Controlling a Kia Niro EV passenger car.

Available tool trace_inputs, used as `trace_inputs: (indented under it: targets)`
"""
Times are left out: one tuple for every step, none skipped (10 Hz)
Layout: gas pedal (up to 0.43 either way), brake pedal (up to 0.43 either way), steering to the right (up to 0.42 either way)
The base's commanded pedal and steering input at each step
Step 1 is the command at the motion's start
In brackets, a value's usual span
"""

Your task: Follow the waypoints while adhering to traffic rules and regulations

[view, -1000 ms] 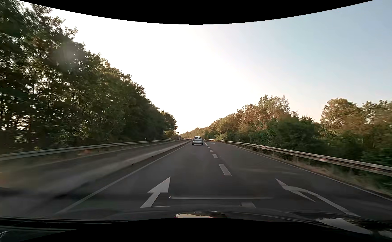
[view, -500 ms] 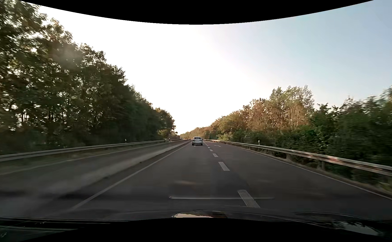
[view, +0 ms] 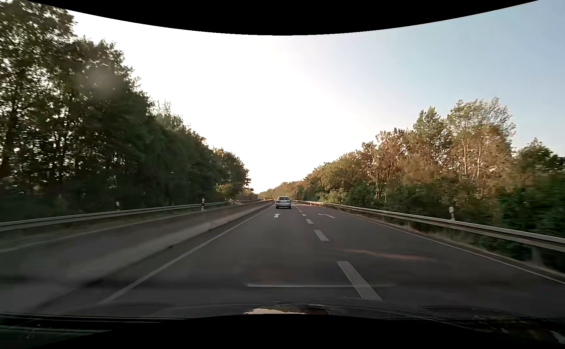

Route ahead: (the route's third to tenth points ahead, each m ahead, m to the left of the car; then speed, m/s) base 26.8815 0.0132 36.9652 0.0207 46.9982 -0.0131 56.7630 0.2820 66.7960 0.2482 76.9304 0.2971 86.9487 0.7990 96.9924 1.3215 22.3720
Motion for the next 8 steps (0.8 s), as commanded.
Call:
trace_inputs:
  targets:
    - [0.280,0.000,-0.001]
    - [0.280,0.000,-0.004]
    - [0.280,0.000,-0.005]
    - [0.280,0.000,-0.005]
    - [0.280,0.000,-0.005]
    - [0.280,0.000,-0.005]
    - [0.280,0.000,-0.005]
    - [0.280,0.000,-0.005]
